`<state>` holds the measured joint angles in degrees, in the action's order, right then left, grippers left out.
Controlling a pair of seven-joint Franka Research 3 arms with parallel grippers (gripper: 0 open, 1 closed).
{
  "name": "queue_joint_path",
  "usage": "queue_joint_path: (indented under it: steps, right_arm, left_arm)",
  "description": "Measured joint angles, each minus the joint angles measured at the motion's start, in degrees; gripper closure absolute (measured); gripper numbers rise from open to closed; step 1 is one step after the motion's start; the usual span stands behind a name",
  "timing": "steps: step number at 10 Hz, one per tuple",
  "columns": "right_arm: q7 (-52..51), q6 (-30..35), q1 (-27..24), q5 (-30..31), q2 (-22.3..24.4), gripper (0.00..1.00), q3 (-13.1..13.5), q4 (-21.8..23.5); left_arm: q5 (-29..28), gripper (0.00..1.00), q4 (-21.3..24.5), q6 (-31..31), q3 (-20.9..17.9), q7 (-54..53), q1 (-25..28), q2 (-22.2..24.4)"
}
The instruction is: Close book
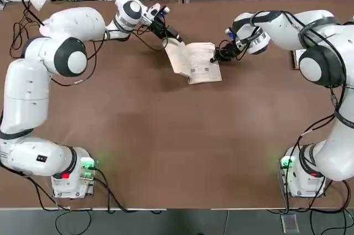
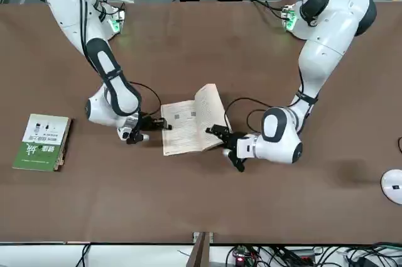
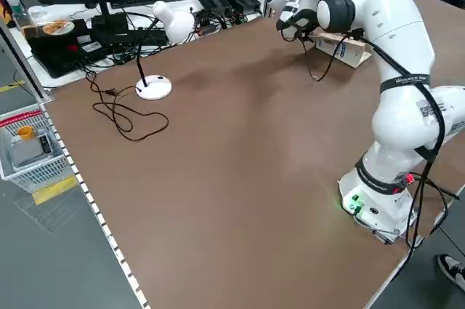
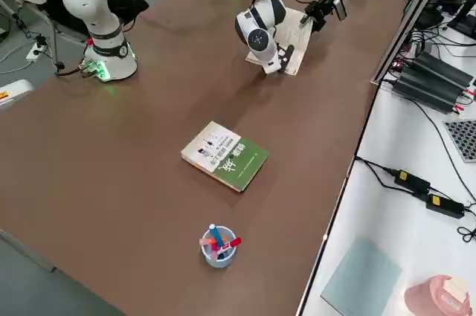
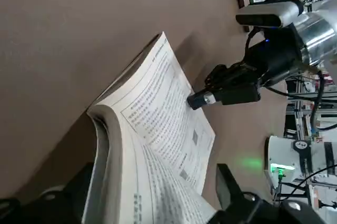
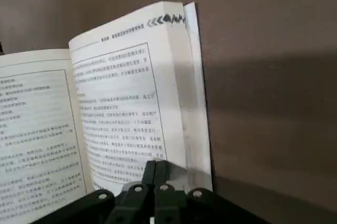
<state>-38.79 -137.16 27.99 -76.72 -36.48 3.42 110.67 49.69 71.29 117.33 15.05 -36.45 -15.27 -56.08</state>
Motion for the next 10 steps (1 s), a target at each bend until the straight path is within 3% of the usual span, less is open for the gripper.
queue_joint_path:
  steps: [10]
  right_arm:
    - [0.0, -0.01, -0.01, 0.0, 0.0, 0.99, 0.03, 0.0]
  left_arm:
    - [0.59, 0.03, 0.0, -0.21, 4.16, 4.71, 2.03, 0.52]
